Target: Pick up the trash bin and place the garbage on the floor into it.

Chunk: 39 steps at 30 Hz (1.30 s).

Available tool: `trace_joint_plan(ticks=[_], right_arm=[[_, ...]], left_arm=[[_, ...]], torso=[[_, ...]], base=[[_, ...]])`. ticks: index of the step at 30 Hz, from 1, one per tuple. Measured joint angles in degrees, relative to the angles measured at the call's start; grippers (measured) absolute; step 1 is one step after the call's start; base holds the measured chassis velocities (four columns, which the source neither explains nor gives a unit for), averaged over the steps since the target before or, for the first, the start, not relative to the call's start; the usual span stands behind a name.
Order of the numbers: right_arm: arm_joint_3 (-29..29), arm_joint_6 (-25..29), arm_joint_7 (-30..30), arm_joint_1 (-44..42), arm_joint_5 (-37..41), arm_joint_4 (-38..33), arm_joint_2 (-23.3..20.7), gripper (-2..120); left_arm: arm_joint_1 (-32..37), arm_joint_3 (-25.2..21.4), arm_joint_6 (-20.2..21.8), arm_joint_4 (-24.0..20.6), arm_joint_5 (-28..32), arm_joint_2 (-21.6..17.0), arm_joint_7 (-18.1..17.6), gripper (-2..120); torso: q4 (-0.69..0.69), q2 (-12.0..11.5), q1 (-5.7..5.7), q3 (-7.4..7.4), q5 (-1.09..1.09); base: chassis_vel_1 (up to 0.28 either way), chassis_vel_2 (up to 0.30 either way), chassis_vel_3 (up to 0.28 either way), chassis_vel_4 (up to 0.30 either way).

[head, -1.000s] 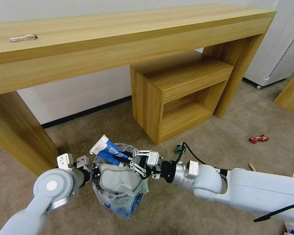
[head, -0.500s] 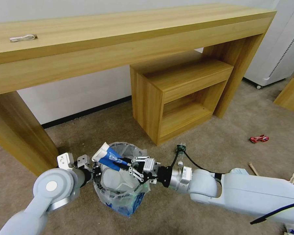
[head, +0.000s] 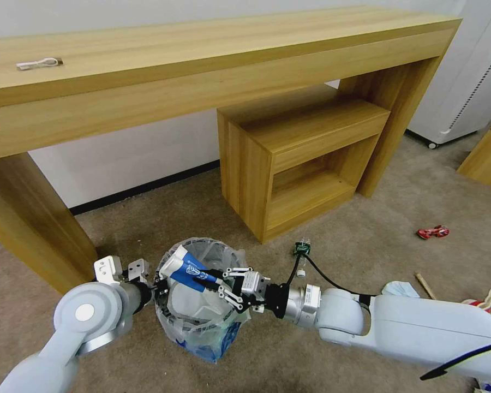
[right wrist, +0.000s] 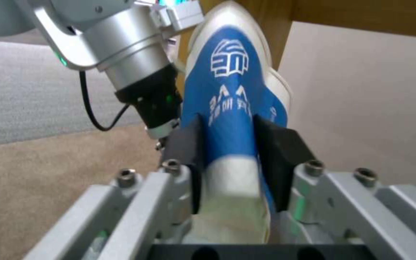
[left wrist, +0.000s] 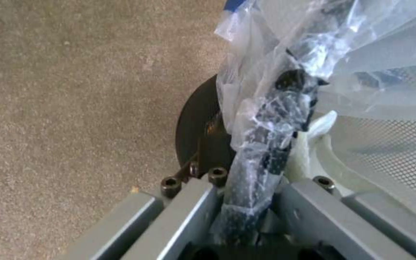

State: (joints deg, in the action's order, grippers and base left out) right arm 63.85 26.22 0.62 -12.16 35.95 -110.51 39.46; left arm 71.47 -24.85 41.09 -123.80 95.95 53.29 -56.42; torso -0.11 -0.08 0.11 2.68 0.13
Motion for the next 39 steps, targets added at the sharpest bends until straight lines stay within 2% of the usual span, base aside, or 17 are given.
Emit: trace_joint_plan(ticks=[1, 3, 5, 7, 10, 11, 13, 14, 17, 25, 29, 32, 33, 36, 37, 39], right_arm=[[-0.1, 0.1, -0.1, -0.2, -0.2, 0.2, -0.1, 38], [-0.1, 0.1, -0.1, -0.3, -0.3, 0.2, -0.1, 39], [-0.5, 0.3, -0.6, -0.4, -0.4, 0.3, -0.3, 52], [-0.6, 0.4, -0.6, -0.5, -0.4, 0.3, -0.4, 54], [-1.2, 0.5, -1.7, -0.7, -0.1, 0.0, -0.9, 69], [-1.2, 0.5, -1.7, -0.7, -0.1, 0.0, -0.9, 69], [-1.7, 0.6, -2.3, -1.3, 0.0, 0.0, -1.2, 81], [-1.7, 0.6, -2.3, -1.3, 0.0, 0.0, -1.2, 81], [-2.2, 0.8, -2.7, -1.8, -0.3, 0.3, -1.6, 96], [-4.1, 1.1, -2.7, -2.9, -0.6, 0.6, -2.2, 100], [-7.7, 1.0, -1.8, -4.9, -0.3, 0.2, -2.8, 100], [-14.2, 0.1, 0.4, -8.6, 0.2, -0.3, -3.5, 100], [-14.2, 0.1, 0.4, -8.6, 0.2, -0.3, -3.5, 100], [-21.7, -1.3, 2.4, -12.9, 0.9, -0.9, -4.4, 100], [-21.7, -1.3, 2.4, -12.9, 0.9, -0.9, -4.4, 100], [-27.5, -2.6, 3.9, -15.9, 1.8, -1.7, -4.9, 100]], left_arm=[[0.2, 0.0, 0.0, -0.1, 0.0, 0.1, 0.0, 0], [0.3, 0.0, 0.0, -0.1, 0.0, 0.2, 0.0, 0], [0.7, 0.0, 0.0, -0.2, -0.1, 0.2, 0.1, 0], [0.7, -0.1, 0.0, -0.2, -0.1, 0.2, 0.1, 0], [0.9, -0.2, 0.0, -0.2, -0.1, 0.1, 0.2, 0], [0.9, -0.2, 0.0, -0.2, -0.1, 0.1, 0.2, 0], [1.0, -0.2, 0.0, -0.3, -0.1, 0.2, 0.2, 0], [1.0, -0.2, 0.0, -0.3, -0.1, 0.2, 0.2, 0], [1.5, -0.2, 0.0, -0.5, -0.1, 0.5, 0.2, 0], [3.2, -0.6, 0.0, -1.1, -0.2, 0.6, 0.3, 0], [4.5, -1.4, 0.1, -1.2, -0.5, 0.4, 0.5, 0], [5.6, -2.5, 0.2, -1.3, -0.9, 0.1, 1.1, 0], [5.6, -2.5, 0.2, -1.3, -0.9, 0.1, 1.1, 0], [6.6, -3.5, 0.2, -1.9, -1.1, -0.2, 1.4, 0], [6.6, -3.5, 0.2, -1.9, -1.1, -0.2, 1.4, 0], [7.0, -4.2, 0.3, -2.3, -1.3, -0.2, 1.6, 0]], torso=[[0.0, 0.0, 0.0, 0.0, 0.0], [0.0, 0.0, 0.0, 0.0, 0.0], [0.0, 0.0, 0.0, 0.0, 0.0], [0.0, 0.0, 0.0, 0.0, 0.0], [0.0, 0.0, 0.0, 0.0, 0.0], [0.0, 0.0, 0.0, 0.0, 0.0], [0.0, 0.0, 0.0, 0.0, -0.01], [0.0, 0.0, 0.0, 0.0, -0.01], [0.0, 0.0, 0.0, 0.0, -0.01], [0.0, 0.0, 0.0, 0.0, 0.0], [0.0, 0.0, 0.0, 0.0, -0.01], [0.0, 0.0, 0.0, 0.0, -0.01], [0.0, 0.0, 0.0, 0.0, -0.01], [0.01, 0.0, 0.0, 0.0, 0.0], [0.01, 0.0, 0.0, 0.0, 0.0], [0.0, 0.0, 0.0, 0.0, 0.0]], base=[[0.0, 0.0, 0.0, 0.0], [0.0, 0.0, 0.0, 0.0], [0.0, 0.0, 0.0, 0.0], [0.0, 0.0, 0.0, 0.0], [0.0, 0.0, 0.0, 0.0], [0.0, 0.0, 0.0, 0.0], [0.0, 0.0, 0.0, 0.0], [0.0, 0.0, 0.0, 0.0], [0.0, 0.0, 0.0, 0.0], [0.0, 0.0, 0.0, 0.0], [0.0, 0.0, 0.0, 0.0], [0.0, 0.0, 0.0, 0.0], [0.0, 0.0, 0.0, 0.0], [0.0, 0.0, 0.0, 0.0], [0.0, 0.0, 0.0, 0.0], [0.0, 0.0, 0.0, 0.0]])
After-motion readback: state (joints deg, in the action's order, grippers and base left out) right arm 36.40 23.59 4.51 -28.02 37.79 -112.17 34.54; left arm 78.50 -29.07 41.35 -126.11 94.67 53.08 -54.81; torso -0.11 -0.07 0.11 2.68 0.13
